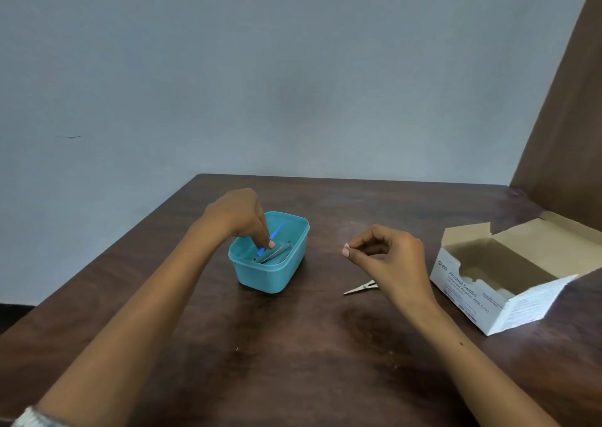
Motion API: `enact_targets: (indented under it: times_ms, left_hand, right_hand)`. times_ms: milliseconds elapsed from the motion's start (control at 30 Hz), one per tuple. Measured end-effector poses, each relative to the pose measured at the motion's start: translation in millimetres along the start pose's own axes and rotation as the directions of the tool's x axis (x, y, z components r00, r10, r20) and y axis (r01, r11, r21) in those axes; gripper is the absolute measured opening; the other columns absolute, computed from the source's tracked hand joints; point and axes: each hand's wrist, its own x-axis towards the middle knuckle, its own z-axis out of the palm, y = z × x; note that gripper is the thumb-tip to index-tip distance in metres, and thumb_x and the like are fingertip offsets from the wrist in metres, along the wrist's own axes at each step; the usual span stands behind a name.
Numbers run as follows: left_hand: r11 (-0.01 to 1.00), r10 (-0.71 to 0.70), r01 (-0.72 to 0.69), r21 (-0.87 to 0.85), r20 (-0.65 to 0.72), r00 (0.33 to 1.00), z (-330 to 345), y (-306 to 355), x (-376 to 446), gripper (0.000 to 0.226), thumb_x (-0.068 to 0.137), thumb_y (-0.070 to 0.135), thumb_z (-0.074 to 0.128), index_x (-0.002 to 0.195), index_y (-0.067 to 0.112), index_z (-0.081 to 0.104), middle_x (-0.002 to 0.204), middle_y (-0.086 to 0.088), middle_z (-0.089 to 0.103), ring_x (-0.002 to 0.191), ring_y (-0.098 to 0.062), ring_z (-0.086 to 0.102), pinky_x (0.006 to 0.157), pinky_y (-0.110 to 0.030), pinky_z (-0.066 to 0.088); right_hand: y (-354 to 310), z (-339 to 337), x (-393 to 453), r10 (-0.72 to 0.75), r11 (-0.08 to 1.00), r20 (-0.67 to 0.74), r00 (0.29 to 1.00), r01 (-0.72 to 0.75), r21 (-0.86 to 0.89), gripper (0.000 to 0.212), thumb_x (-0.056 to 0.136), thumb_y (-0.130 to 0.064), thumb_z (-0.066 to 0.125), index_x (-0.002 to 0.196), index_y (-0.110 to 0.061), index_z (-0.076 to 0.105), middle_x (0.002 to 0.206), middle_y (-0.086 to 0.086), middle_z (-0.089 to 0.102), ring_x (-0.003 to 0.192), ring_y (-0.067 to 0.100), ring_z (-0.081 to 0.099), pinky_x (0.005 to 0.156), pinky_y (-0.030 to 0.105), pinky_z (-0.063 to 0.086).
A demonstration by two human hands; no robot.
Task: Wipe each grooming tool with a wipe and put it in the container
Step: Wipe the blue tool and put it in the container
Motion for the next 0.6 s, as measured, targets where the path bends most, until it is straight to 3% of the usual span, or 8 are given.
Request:
enact_targets:
  times_ms: [133,200,300,400,500,600]
  left_hand:
    - [0.998,0.016,-0.010,0.069,-0.085,0.996,10.6,5.6,-0.3,0.015,0.072,0.034,0.078,0.081,0.022,0.077,0.074,0.009,0.073,0.081,-0.007,0.063,0.067,-0.027,0.048]
    - [0.991,0.046,-0.018,0.135,-0.206,0.977,19.7,11.6,-5.4,0.017,0.081,0.036,0.070,0.087,0.021,0.076,0.079,0.006,0.073,0.077,-0.009,0.063,0.062,-0.026,0.045]
    - [0.982,0.123,-0.049,0.181,-0.423,0.898,37.8,23.1,-15.8,0.021,0.089,0.036,0.061,0.093,0.019,0.073,0.090,0.001,0.072,0.085,-0.018,0.065,0.065,-0.027,0.045]
    - [0.975,0.217,-0.150,0.165,-0.545,0.810,53.9,39.8,-28.5,0.022,0.092,0.033,0.054,0.092,0.019,0.071,0.090,0.003,0.071,0.088,-0.019,0.062,0.065,-0.029,0.043]
    - [0.952,0.296,-0.280,0.119,-0.576,0.762,68.0,58.4,-37.9,0.020,0.091,0.033,0.054,0.091,0.021,0.070,0.090,0.005,0.069,0.089,-0.017,0.060,0.066,-0.030,0.041]
    - [0.938,0.323,-0.341,0.062,-0.514,0.794,83.5,72.9,-38.9,0.016,0.089,0.034,0.058,0.090,0.023,0.070,0.090,0.005,0.070,0.088,-0.016,0.060,0.065,-0.028,0.041]
  right_hand:
    - [1.7,-0.5,0.2,-0.002,1.000,0.000,1.000,0.002,-0.007,0.014,0.070,-0.014,0.082,0.067,-0.019,0.069,0.070,-0.012,0.071,0.064,0.001,0.066,0.065,0.020,0.055]
    - [1.9,-1.1,0.7,-0.001,1.000,-0.007,1.000,0.001,-0.005,0.014,0.070,-0.014,0.081,0.067,-0.019,0.069,0.069,-0.012,0.070,0.064,0.001,0.066,0.065,0.020,0.055]
    - [1.6,-2.4,0.1,0.004,1.000,-0.020,1.000,-0.004,-0.007,0.014,0.070,-0.015,0.081,0.066,-0.019,0.069,0.068,-0.012,0.070,0.064,0.000,0.066,0.065,0.018,0.054]
    - [2.0,-4.7,0.9,0.020,1.000,-0.049,0.999,-0.021,-0.020,0.015,0.070,-0.017,0.081,0.065,-0.023,0.068,0.067,-0.014,0.070,0.064,-0.001,0.066,0.064,0.019,0.054]
    - [3.7,-12.3,4.8,0.042,0.999,-0.114,0.993,-0.046,-0.028,0.015,0.069,-0.018,0.082,0.064,-0.022,0.068,0.066,-0.015,0.069,0.061,-0.001,0.065,0.063,0.023,0.055]
    - [4.7,-27.2,9.6,0.045,0.997,-0.170,0.984,-0.056,-0.059,0.016,0.070,-0.018,0.081,0.064,-0.023,0.067,0.066,-0.016,0.068,0.062,-0.001,0.065,0.064,0.023,0.054]
